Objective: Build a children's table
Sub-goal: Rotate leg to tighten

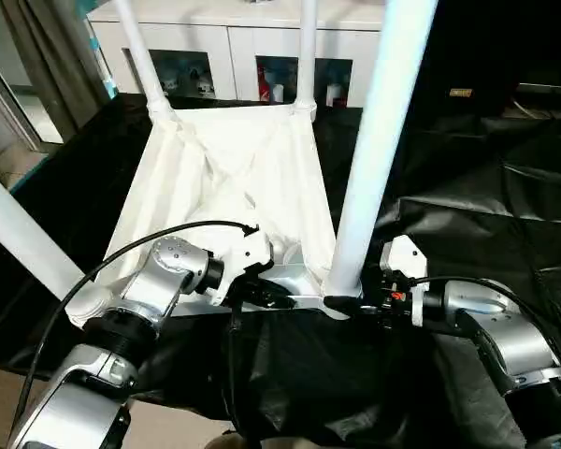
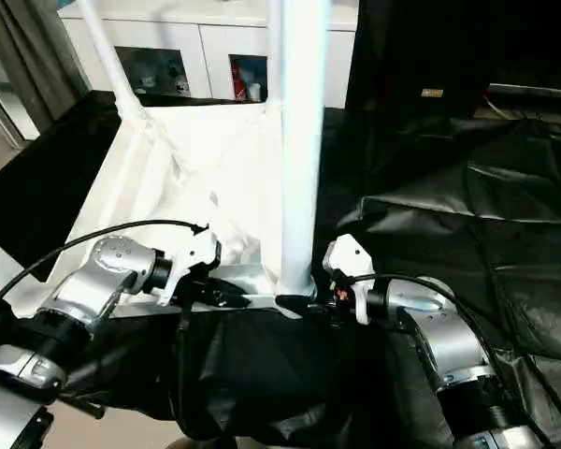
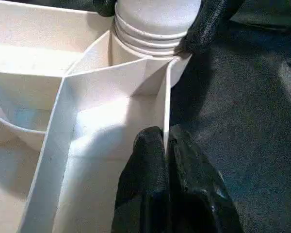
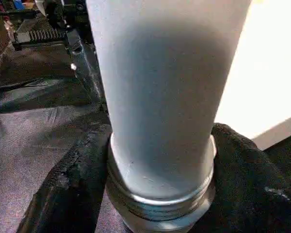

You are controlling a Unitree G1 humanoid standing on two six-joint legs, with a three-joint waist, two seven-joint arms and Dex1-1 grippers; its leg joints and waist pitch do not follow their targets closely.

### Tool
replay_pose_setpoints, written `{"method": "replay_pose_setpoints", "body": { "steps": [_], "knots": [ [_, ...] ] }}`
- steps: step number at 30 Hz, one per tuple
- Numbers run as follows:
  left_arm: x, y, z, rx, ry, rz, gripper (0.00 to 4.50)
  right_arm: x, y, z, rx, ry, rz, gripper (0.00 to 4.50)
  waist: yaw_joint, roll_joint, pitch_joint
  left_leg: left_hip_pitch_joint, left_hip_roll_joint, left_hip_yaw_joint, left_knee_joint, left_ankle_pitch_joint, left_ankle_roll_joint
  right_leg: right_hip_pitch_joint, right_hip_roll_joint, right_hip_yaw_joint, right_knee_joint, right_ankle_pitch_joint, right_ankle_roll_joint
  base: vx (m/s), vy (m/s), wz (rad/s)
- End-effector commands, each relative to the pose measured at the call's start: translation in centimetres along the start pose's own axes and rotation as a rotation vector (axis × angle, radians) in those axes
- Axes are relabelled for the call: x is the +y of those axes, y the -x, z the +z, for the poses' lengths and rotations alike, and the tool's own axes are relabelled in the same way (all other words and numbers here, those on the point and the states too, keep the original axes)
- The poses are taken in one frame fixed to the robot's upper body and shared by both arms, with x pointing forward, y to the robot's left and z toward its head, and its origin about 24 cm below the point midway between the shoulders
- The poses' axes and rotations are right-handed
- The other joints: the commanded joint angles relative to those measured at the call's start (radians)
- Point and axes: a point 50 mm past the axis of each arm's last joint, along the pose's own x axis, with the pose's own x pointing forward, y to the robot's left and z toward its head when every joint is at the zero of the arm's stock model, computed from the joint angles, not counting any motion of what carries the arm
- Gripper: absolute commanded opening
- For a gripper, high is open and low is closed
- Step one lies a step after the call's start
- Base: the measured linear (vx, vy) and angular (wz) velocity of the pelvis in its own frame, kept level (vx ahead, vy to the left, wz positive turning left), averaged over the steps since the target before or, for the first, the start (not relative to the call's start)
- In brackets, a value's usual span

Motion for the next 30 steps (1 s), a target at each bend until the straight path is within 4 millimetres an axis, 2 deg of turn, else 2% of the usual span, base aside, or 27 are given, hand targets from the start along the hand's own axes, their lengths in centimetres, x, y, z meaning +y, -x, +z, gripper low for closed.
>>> {"method": "replay_pose_setpoints", "body": {
  "steps": [1,4,7,8,9,11,12,13,14,17,20,21,22,23,24,26,27,28,30],
  "knots": [
    [-0.5,-0.4,0.0,-0.020,0.006,-0.045,0.00,0.5,-0.1,0.3,-0.023,-0.003,0.025,2.74,-0.002,-0.018,-0.073,0.046,0.088,-0.044,-0.069,-0.150,0.087,0.026,-0.070,0.030,-0.046,0.014,-0.262,0.000,0.000,0.00],
    [-0.1,-0.8,-0.1,-0.007,0.012,0.023,0.00,0.7,-0.4,-0.4,-0.021,-0.040,-0.018,2.73,0.001,-0.017,-0.074,0.045,0.089,-0.043,-0.066,-0.137,0.104,0.024,-0.070,0.029,-0.045,0.019,-0.263,0.000,0.000,0.00],
    [0.8,-1.5,0.0,0.008,0.034,0.130,0.00,0.3,-1.0,-1.1,-0.027,-0.081,-0.156,2.73,-0.005,-0.020,-0.067,0.047,0.089,-0.044,-0.073,-0.201,0.076,0.018,-0.069,0.031,-0.057,-0.090,-0.253,0.000,0.000,0.00],
    [1.0,-1.7,0.0,0.009,0.043,0.161,0.00,0.1,-1.2,-1.4,-0.029,-0.099,-0.200,2.73,-0.006,-0.019,-0.064,0.054,0.088,-0.045,-0.078,-0.263,0.041,0.015,-0.071,0.032,-0.065,-0.175,-0.245,0.000,0.000,0.00],
    [1.5,-2.2,0.3,-0.004,0.058,0.226,0.00,-0.3,-1.6,-1.8,-0.031,-0.130,-0.287,2.73,-0.011,-0.020,-0.059,0.053,0.087,-0.047,-0.082,-0.307,0.010,0.014,-0.074,0.035,-0.073,-0.249,-0.232,0.000,0.000,0.00],
    [2.0,-3.0,0.9,-0.026,0.079,0.290,0.00,-0.7,-2.1,-2.3,-0.035,-0.177,-0.387,2.73,-0.015,-0.023,-0.054,0.057,0.085,-0.054,-0.088,-0.370,-0.036,0.014,-0.076,0.035,-0.081,-0.347,-0.200,-0.053,0.007,-0.04],
    [2.3,-3.9,1.4,-0.042,0.094,0.335,0.00,-0.9,-2.7,-2.5,-0.034,-0.209,-0.464,2.73,-0.019,-0.020,-0.049,0.059,0.085,-0.057,-0.093,-0.407,-0.054,0.009,-0.077,0.035,-0.087,-0.403,-0.178,-0.056,0.012,-0.07],
    [2.3,-3.9,1.4,-0.042,0.094,0.335,0.00,-0.9,-2.7,-2.5,-0.034,-0.209,-0.464,2.73,-0.021,-0.020,-0.046,0.067,0.084,-0.056,-0.093,-0.443,-0.068,0.001,-0.077,0.036,-0.096,-0.443,-0.168,-0.064,0.011,-0.05],
    [2.5,-5.1,2.2,-0.064,0.112,0.374,0.00,-1.0,-3.6,-2.8,-0.030,-0.247,-0.554,2.73,-0.025,-0.016,-0.044,0.078,0.082,-0.066,-0.092,-0.508,-0.093,0.000,-0.083,0.036,-0.106,-0.531,-0.136,-0.064,0.011,-0.05],
    [2.5,-6.4,3.2,-0.086,0.116,0.399,0.00,-1.0,-5.0,-2.6,-0.021,-0.269,-0.636,2.73,-0.033,-0.017,-0.046,0.078,0.081,-0.067,-0.102,-0.530,-0.107,-0.003,-0.073,0.034,-0.108,-0.488,-0.121,-0.019,0.005,-0.01],
    [2.2,-7.3,3.9,-0.094,0.099,0.380,0.00,-0.9,-6.2,-1.9,-0.046,-0.273,-0.637,2.73,-0.041,-0.014,-0.046,0.082,0.076,-0.067,-0.103,-0.559,-0.103,-0.008,-0.073,0.034,-0.112,-0.470,-0.117,0.000,0.000,0.00],
    [2.0,-7.6,4.0,-0.095,0.085,0.359,0.00,-0.6,-6.8,-1.4,-0.088,-0.287,-0.594,3.08,-0.041,-0.016,-0.046,0.079,0.075,-0.067,-0.104,-0.555,-0.092,-0.005,-0.073,0.033,-0.113,-0.463,-0.114,0.000,0.000,0.00],
    [1.9,-7.6,4.0,-0.095,0.077,0.339,0.00,-0.4,-6.9,-1.1,-0.101,-0.275,-0.550,3.43,-0.041,-0.017,-0.048,0.075,0.075,-0.067,-0.105,-0.542,-0.080,-0.002,-0.075,0.033,-0.113,-0.447,-0.112,0.000,0.000,0.00],
    [1.9,-7.6,4.0,-0.096,0.072,0.327,0.00,-0.3,-7.0,-0.9,-0.105,-0.263,-0.525,3.43,-0.040,-0.016,-0.050,0.074,0.076,-0.067,-0.106,-0.529,-0.076,0.000,-0.076,0.033,-0.111,-0.430,-0.115,0.000,0.000,0.00],
    [1.8,-7.5,3.9,-0.094,0.065,0.313,0.00,-0.2,-7.0,-0.7,-0.107,-0.249,-0.499,3.43,-0.041,-0.015,-0.053,0.067,0.077,-0.067,-0.111,-0.496,-0.065,0.007,-0.074,0.031,-0.105,-0.378,-0.123,0.000,0.000,0.00],
    [1.7,-7.2,3.7,-0.088,0.056,0.292,0.00,-0.3,-6.6,-0.5,-0.108,-0.229,-0.477,3.55,-0.042,-0.015,-0.055,0.061,0.079,-0.063,-0.114,-0.454,-0.049,0.012,-0.072,0.030,-0.099,-0.290,-0.141,0.000,0.000,0.00],
    [1.6,-6.6,3.3,-0.083,0.042,0.257,0.00,-0.6,-5.8,-0.4,-0.099,-0.189,-0.445,3.85,-0.040,-0.017,-0.056,0.061,0.078,-0.060,-0.112,-0.442,-0.038,0.013,-0.072,0.030,-0.097,-0.263,-0.153,0.000,0.000,0.00],
    [1.6,-6.4,3.2,-0.082,0.039,0.247,0.00,-0.6,-5.6,-0.3,-0.096,-0.178,-0.436,3.85,-0.038,-0.018,-0.060,0.059,0.078,-0.057,-0.108,-0.404,-0.020,0.019,-0.075,0.031,-0.092,-0.228,-0.165,0.000,0.000,0.00],
    [1.4,-5.9,2.9,-0.080,0.027,0.214,0.00,-0.8,-4.9,-0.3,-0.093,-0.154,-0.405,3.85,-0.039,-0.019,-0.061,0.051,0.077,-0.054,-0.104,-0.358,0.004,0.022,-0.078,0.031,-0.090,-0.194,-0.178,0.000,0.000,0.00]
  ]
}}
